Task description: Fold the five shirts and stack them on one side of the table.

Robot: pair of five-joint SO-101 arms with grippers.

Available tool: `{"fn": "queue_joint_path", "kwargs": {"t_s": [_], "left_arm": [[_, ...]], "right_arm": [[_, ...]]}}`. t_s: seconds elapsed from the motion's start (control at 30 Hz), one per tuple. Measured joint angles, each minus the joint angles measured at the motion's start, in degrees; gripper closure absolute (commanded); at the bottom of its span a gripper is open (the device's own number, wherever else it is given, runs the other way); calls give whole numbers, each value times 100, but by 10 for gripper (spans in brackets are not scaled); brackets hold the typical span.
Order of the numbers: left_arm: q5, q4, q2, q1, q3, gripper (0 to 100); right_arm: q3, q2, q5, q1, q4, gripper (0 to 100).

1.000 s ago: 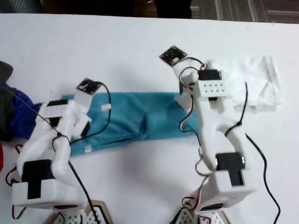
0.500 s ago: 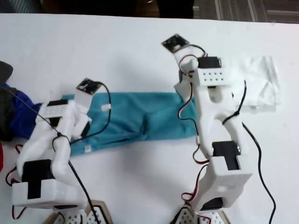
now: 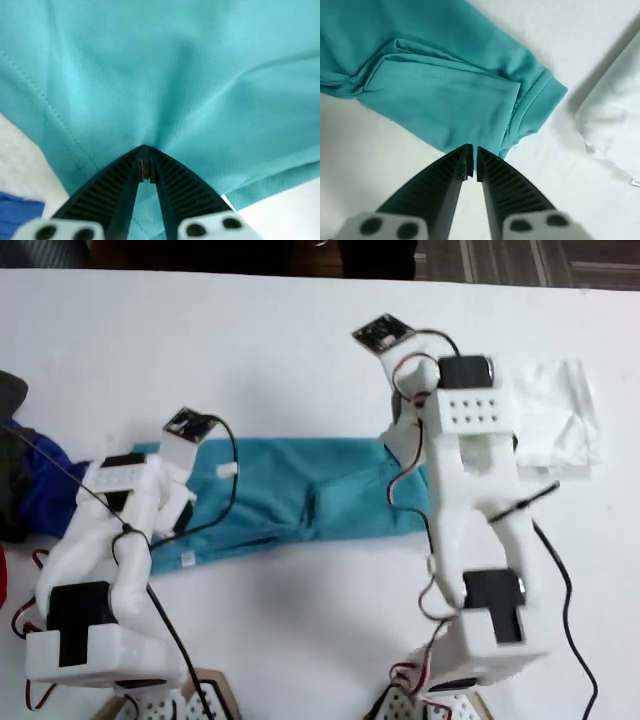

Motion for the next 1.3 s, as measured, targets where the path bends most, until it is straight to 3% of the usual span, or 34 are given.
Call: {"fn": "queue_joint_path", "kwargs": {"t_s": [0.2, 0.4, 0.6, 0.73, 0.9, 1.07, 1.3], "left_arm": [[0, 0, 0, 0, 0, 974], [0, 0, 0, 0, 0, 974], [0, 0, -9, 0, 0, 974], [-9, 343, -290, -26, -18, 974], [9, 1257, -1301, -123, 0, 975], [-44, 2040, -2505, -492, 97, 975], [-422, 1864, -3095, -1741, 738, 975]], "right_arm": [[2409, -1099, 0, 114, -1574, 979], [4193, -1169, 0, 360, -3349, 979], [4246, -844, -9, 1029, -3587, 979], [4009, -888, 53, 1099, -3147, 979], [3701, -1705, -9, 484, -2523, 979], [3437, -2426, -747, -642, -2409, 979], [3235, -1521, -1231, -1890, -3182, 979]]}}
